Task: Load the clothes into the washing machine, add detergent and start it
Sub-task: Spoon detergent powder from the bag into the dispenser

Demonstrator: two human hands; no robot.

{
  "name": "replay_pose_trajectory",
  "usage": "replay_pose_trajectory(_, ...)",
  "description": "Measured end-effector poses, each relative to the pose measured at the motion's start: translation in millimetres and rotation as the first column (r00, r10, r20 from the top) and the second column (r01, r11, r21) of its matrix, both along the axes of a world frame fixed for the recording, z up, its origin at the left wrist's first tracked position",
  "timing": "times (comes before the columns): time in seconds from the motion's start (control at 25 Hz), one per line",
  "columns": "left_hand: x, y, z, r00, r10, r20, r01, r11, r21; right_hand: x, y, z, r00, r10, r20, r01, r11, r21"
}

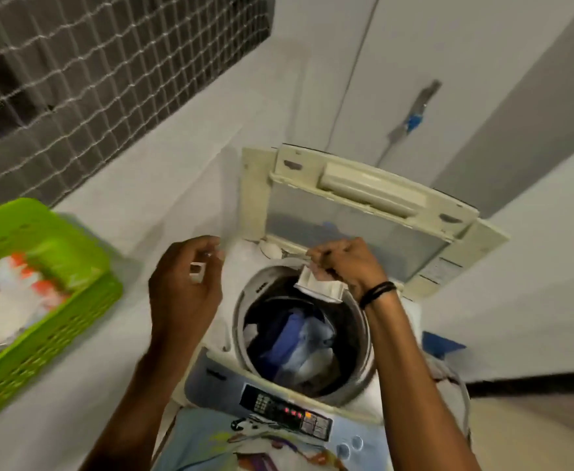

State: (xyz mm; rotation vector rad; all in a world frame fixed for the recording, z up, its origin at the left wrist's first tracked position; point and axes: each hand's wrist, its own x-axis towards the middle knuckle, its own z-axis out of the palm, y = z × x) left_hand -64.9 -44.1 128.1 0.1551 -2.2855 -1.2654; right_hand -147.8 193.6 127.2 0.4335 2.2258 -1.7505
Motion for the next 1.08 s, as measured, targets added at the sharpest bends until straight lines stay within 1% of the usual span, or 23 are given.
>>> replay_pose_trajectory(0.08,-27,26,-31,0.990,-0.102,0.096,0.103,0.995,-0.007,-4,35,-34,0.991,-0.117,0.065,0.113,0.991,0.069)
replay_pose_trajectory(0.16,-56,52,-67,0.949,-0.190,0.250,0.190,0.981,0.025,-11,67,-69,0.976,-0.204,0.077,0.186,0.963,0.197)
replay_pose_trajectory(0.28,-91,87,-126,0.829,-0.253,0.499,0.255,0.965,0.065,-20,99,-122,0.964,-0.240,0.114,0.169,0.885,0.433)
replay_pose_trajectory(0.36,-106,108,-164,0.764,-0.265,0.589,0.308,0.951,0.028,-21,103,-146,0.948,-0.284,0.143,0.180,0.850,0.495)
replay_pose_trajectory(0.44,-116,125,-191,0.709,-0.285,0.645,0.344,0.938,0.037,-18,95,-158,0.941,-0.301,0.154,0.178,0.829,0.531)
replay_pose_trajectory(0.52,-120,137,-208,0.661,-0.302,0.687,0.382,0.923,0.037,-12,83,-171,0.967,-0.220,0.126,0.111,0.813,0.572)
replay_pose_trajectory(0.6,-122,144,-222,0.621,-0.301,0.723,0.432,0.902,0.004,-5,72,-182,0.990,-0.122,0.077,0.053,0.805,0.590)
replay_pose_trajectory(0.68,-122,147,-227,0.604,-0.295,0.740,0.445,0.896,-0.006,5,64,-188,0.999,-0.036,0.040,0.004,0.783,0.623)
replay_pose_trajectory(0.72,-122,147,-230,0.611,-0.293,0.736,0.443,0.897,-0.010,8,62,-191,1.000,-0.006,-0.006,0.009,0.772,0.636)
replay_pose_trajectory(0.8,-122,147,-231,0.620,-0.290,0.729,0.441,0.897,-0.018,14,59,-193,0.993,-0.004,-0.118,0.078,0.776,0.626)
replay_pose_trajectory(0.84,-122,147,-231,0.621,-0.288,0.729,0.441,0.897,-0.021,15,57,-193,0.989,-0.011,-0.145,0.101,0.771,0.629)
replay_pose_trajectory(0.96,-121,145,-229,0.622,-0.301,0.723,0.452,0.892,-0.018,13,54,-192,0.981,-0.034,-0.192,0.150,0.757,0.636)
replay_pose_trajectory(1.04,-121,145,-224,0.629,-0.307,0.714,0.444,0.896,-0.005,9,55,-191,0.971,-0.096,-0.217,0.215,0.742,0.635)
replay_pose_trajectory(1.08,-120,144,-221,0.636,-0.312,0.706,0.436,0.900,0.005,6,56,-191,0.964,-0.156,-0.216,0.259,0.732,0.630)
